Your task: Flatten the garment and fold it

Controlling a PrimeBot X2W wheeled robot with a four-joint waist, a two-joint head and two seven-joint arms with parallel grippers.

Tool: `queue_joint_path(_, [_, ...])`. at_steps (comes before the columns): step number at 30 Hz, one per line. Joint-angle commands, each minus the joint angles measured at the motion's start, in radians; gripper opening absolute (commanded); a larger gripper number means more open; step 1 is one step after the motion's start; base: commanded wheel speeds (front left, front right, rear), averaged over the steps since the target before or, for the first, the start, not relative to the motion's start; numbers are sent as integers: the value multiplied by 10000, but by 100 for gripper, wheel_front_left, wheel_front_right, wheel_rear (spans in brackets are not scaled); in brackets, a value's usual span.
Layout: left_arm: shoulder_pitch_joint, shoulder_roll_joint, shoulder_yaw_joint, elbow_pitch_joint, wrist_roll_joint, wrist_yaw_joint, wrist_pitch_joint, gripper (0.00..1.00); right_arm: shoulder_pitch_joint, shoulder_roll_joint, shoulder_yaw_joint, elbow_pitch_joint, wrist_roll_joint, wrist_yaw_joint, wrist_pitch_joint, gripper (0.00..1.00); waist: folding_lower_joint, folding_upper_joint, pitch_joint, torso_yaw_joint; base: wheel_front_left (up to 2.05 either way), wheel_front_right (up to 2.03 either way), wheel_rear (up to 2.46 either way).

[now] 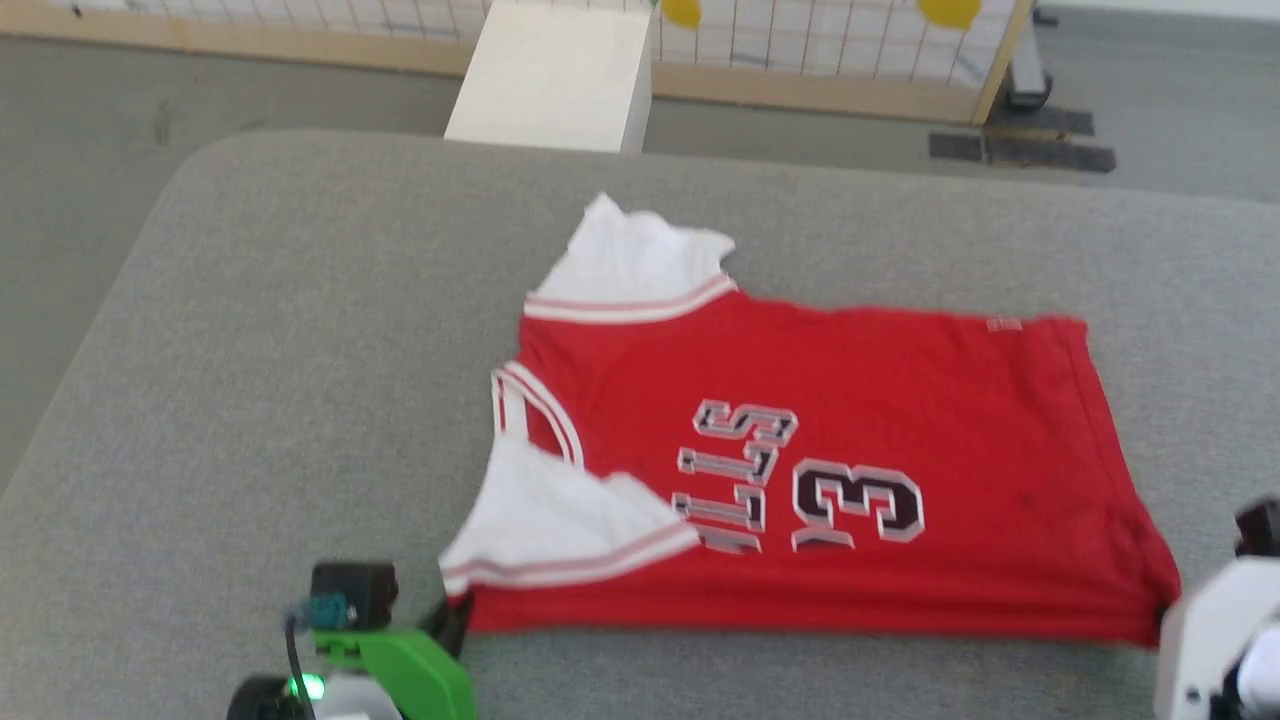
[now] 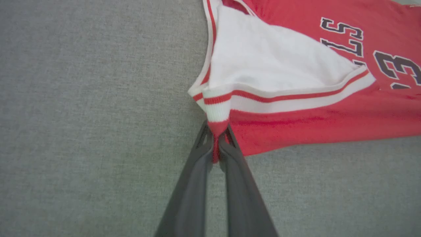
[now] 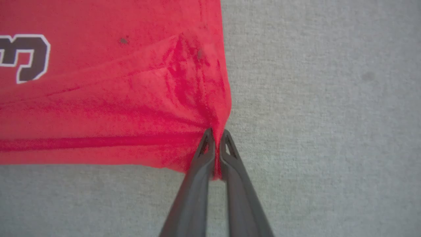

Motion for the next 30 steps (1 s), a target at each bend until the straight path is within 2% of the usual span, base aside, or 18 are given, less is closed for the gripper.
queue_joint_path(1, [325, 170, -46, -66, -145, -12, 114, 0, 460, 38, -157, -280, 42, -21, 151, 0, 0, 0, -316, -186, 0, 0, 0])
queue_joint_path(4, [673, 214, -224, -88, -220, -78, 239, 0, 1109, 268, -275, -630, 134, -21, 238, 0, 0, 0, -294, -214, 0, 0, 0])
queue_joint_path(8, [737, 93, -349, 139, -249, -198, 122, 0, 1347, 435, -230, -499, 117, -21, -129, 0, 0, 0, -204, -239, 0, 0, 0])
queue_joint_path(9, [695, 57, -340, 218, -216, -195, 21, 60, 1312, 435, -177, -473, 45, -21, -354, 26, 0, 0, -186, -237, 0, 0, 0])
queue_joint_path(10, [620, 12, -328, 309, -156, -212, -144, 100, 1234, 437, -117, -441, -18, -21, -684, 100, 0, 0, -163, -237, 0, 0, 0])
queue_joint_path(13, [343, -88, -177, 410, 39, -285, -853, 100, 901, 456, 80, -475, 96, -21, -1659, 100, 0, 0, -133, -258, 0, 0, 0])
queue_joint_path(18, [-331, -92, 284, 122, 629, -409, -2654, 100, 418, 167, 579, -881, 191, -21, -3817, 100, 0, 0, -130, -359, 0, 0, 0])
queue_joint_path(22, [-1019, 29, 361, -272, 908, -772, -3248, 100, 147, 6, 1090, -1262, 88, -21, -5592, 100, 0, 0, 31, -654, 0, 0, 0])
queue_joint_path(26, [-1981, 306, 249, -513, 1173, -991, -2717, 100, -143, 137, 1367, -1582, -336, -21, -7037, 100, 0, 0, 465, -1100, 0, 0, 0])
queue_joint_path(30, [-3441, 666, 140, -278, 1326, -1490, -1802, 100, -379, 434, 1593, -1802, -662, -21, -7910, 100, 0, 0, 1137, -1618, 0, 0, 0])
